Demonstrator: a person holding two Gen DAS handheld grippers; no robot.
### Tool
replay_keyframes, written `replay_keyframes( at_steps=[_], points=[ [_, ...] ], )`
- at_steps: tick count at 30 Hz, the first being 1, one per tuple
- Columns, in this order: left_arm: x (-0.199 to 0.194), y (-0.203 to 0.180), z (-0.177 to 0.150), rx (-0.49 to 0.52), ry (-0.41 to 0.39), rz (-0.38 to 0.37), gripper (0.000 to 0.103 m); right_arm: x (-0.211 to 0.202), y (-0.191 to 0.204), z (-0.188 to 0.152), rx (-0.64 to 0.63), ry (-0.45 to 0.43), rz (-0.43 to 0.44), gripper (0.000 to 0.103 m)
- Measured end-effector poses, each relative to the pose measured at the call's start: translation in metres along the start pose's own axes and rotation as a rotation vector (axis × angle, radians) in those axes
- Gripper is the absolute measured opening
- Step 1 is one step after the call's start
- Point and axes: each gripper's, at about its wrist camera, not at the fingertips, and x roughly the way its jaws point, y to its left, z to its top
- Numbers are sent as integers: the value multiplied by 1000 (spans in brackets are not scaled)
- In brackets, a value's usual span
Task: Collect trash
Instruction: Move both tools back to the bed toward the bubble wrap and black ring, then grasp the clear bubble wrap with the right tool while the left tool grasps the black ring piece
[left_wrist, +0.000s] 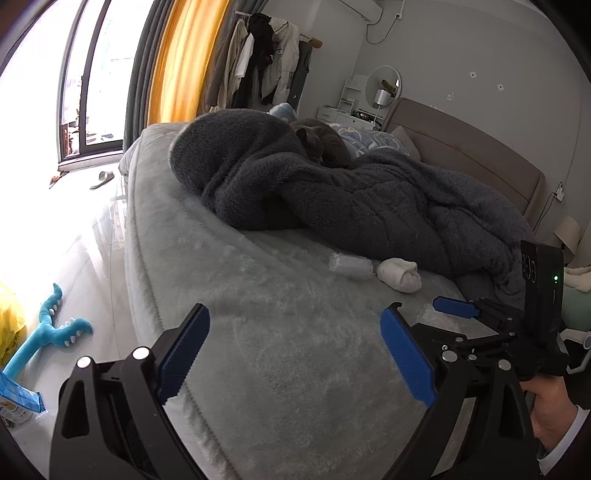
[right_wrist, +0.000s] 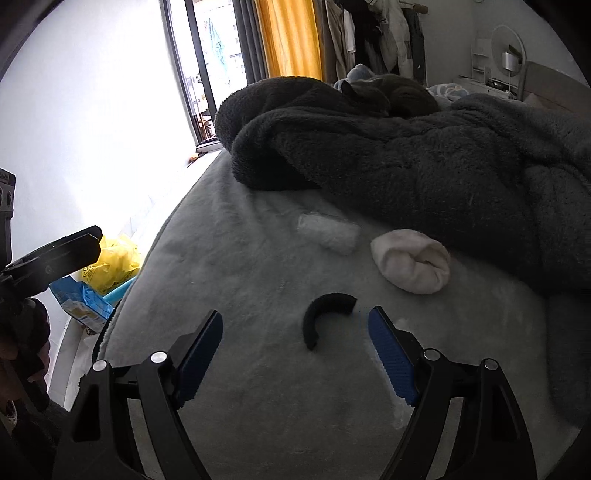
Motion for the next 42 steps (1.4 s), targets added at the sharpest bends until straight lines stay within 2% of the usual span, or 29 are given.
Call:
replay_keyframes(
  at_steps=[7, 14, 16, 17, 26, 28, 33, 42],
  points=[
    [23, -22, 0, 29, 28, -8, 95, -3, -27, -6, 9, -2, -29, 82],
    [47, -42, -1, 17, 64, -53, 95, 1, -56, -17, 36, 27, -42, 82],
    [53, -49, -1, 27, 72, -56, 95, 2, -61, -20, 37, 36, -34, 76],
    [56, -52, -2, 32, 76, -57, 95, 3, -64, -21, 36, 43, -30, 69],
    [80, -73, -8, 37, 117, -74, 95, 6, -74, -30, 9, 61, -1, 49],
    [84, -77, -9, 39, 123, -75, 95, 6, -74, -33, 4, 69, 7, 42],
    [93, -86, -10, 44, 130, -82, 95, 1, -75, -36, -10, 61, 11, 38],
    [112, -99, -13, 97, 151, -64, 83, -24, -93, -38, 50, -1, 19, 38]
  ],
)
